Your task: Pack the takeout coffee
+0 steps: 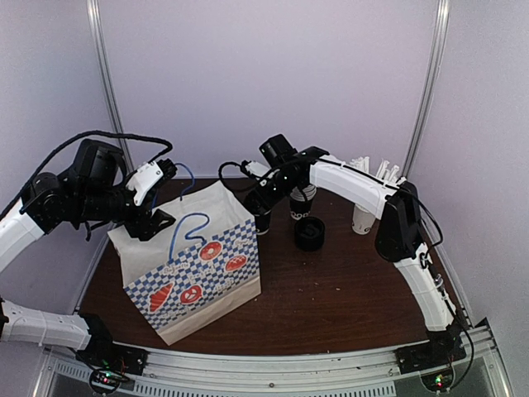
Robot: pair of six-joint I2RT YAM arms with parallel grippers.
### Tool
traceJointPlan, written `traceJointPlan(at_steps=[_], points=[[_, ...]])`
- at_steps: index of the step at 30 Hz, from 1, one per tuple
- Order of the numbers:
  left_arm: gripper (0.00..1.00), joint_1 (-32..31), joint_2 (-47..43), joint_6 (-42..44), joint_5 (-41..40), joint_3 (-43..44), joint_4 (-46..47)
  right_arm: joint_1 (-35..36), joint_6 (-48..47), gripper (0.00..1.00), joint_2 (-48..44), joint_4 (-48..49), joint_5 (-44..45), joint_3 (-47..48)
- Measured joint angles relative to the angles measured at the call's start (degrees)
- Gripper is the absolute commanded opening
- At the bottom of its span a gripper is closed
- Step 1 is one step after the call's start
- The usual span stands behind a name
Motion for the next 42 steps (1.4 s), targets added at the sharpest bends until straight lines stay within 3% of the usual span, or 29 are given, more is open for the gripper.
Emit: traceJointPlan(at_steps=[7, 23, 36, 42], points=[[0.74, 0.00, 0.07, 0.00, 0.22, -0.17, 0.00, 0.00, -0.26, 0.82, 0.13, 0.09, 0.02, 2.05], [0.73, 0.00, 1.20, 0.00, 0.87, -0.63, 0.24, -0.07, -1.09, 0.85, 1.64, 0.15, 0.87, 2.14], [0.73, 0.00, 1.20, 0.02, 0.85, -0.63, 0.26, -0.22, -1.46, 0.74, 1.86, 0.57, 1.22, 2.21], [0.74, 0.00, 0.92, 0.00, 0.66, -0.87, 1.57, -0.33, -1.77, 0.75, -6.08, -0.11, 0.11, -6.51]])
